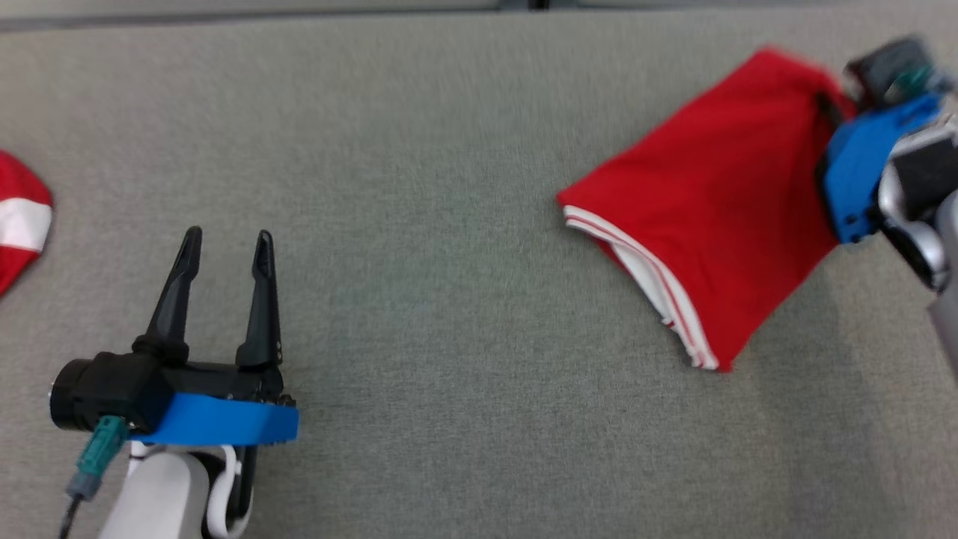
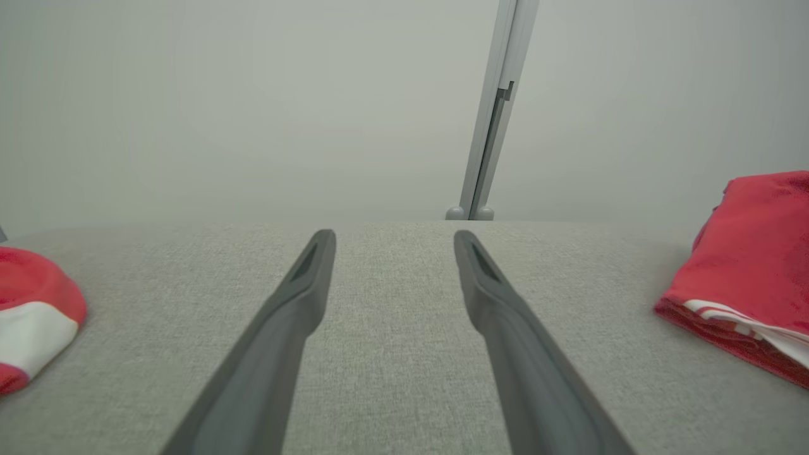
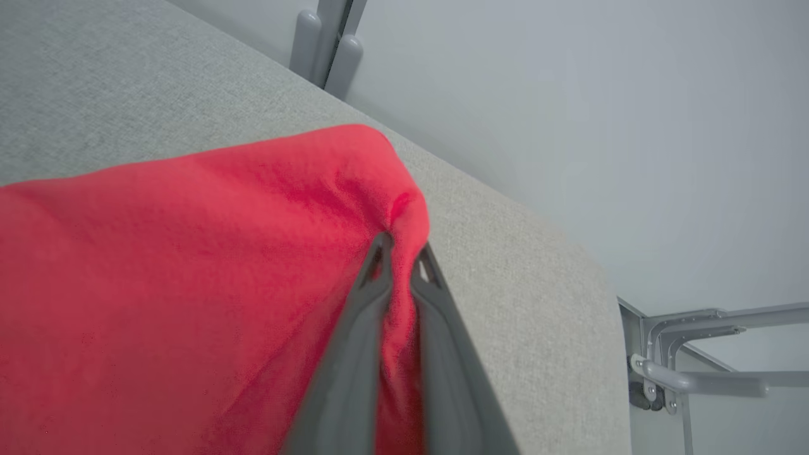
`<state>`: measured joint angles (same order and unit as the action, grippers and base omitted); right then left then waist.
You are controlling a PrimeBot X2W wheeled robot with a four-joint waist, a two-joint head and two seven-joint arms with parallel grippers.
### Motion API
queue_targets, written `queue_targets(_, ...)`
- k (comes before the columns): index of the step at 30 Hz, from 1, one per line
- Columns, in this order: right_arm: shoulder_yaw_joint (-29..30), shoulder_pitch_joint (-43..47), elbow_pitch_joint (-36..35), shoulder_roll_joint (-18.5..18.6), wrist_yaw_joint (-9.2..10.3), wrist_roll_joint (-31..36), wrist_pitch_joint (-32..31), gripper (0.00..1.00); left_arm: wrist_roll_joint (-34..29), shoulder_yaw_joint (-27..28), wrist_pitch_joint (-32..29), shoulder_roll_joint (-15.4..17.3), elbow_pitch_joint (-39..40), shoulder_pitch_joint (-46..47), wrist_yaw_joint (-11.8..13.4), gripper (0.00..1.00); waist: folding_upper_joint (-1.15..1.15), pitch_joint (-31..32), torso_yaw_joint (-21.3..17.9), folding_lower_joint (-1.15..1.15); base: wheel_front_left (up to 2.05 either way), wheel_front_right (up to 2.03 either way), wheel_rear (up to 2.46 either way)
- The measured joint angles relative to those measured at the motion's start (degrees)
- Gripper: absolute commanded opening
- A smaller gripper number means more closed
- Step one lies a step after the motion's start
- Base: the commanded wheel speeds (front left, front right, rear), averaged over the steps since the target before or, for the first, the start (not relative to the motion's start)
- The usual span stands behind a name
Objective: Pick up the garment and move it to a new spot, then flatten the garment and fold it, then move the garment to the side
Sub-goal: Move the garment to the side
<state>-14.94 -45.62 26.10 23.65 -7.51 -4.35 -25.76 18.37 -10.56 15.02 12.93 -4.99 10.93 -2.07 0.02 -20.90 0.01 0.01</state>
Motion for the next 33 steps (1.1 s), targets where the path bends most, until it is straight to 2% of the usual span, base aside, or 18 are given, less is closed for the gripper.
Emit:
queue_targets(5, 2.5, -8.9, -1.1, 8.5, 0.01, -0.8, 3.3, 0.00, -2.3, 0.8, 0.0, -0.1, 3.2, 5.5, -1.0, 1.00, 0.01, -7.6, -1.9, 0.02, 0.00, 0.00, 0.00)
queue_targets(10, 8.8, -11.3, 1.1, 13.1, 0.00, 0.7, 3.5, 0.00, -4.1, 0.3, 0.0, 0.1, 4.8, 10.6, -2.1, 1.00, 0.02, -13.8, -2.4, 0.02, 0.00, 0.00, 0.00)
queue_targets(15, 14.7, -11.3, 3.4, 17.4, 0.00, 3.1, 6.8, 0.00, -5.0, -0.2, 0.0, 0.3, 5.5, 13.7, -3.0, 1.00, 0.01, -17.6, -2.0, 0.01, 0.00, 0.00, 0.00)
queue_targets(24, 23.1, -8.5, 2.4, 17.5, -0.02, 7.8, 11.0, 0.00, -5.9, 0.0, 0.0, 2.0, 6.6, 15.5, -3.4, 1.00, -0.01, -20.8, -2.6, -0.01, 0.00, 0.00, 0.00)
queue_targets(29, 24.0, -6.8, 0.8, 17.9, -0.02, 8.9, 11.5, 0.00, -5.9, -0.1, 0.0, 2.6, 6.6, 15.6, -3.5, 1.00, -0.01, -20.6, -2.7, -0.01, 0.00, 0.00, 0.00)
queue_targets(31, 24.4, -6.3, 0.5, 18.0, -0.02, 9.1, 11.5, 1.00, -5.9, -0.2, 0.0, 2.6, 6.4, 15.6, -3.5, 1.00, -0.01, -20.2, -2.6, -0.01, 0.00, 0.00, 0.00)
queue_targets(33, 24.5, -5.5, -0.5, 18.1, -0.02, 9.4, 12.8, 1.00, -5.9, -0.7, 0.0, 2.4, 6.0, 15.6, -3.5, 1.00, -0.01, -19.6, -2.4, -0.01, 0.00, 0.00, 0.00)
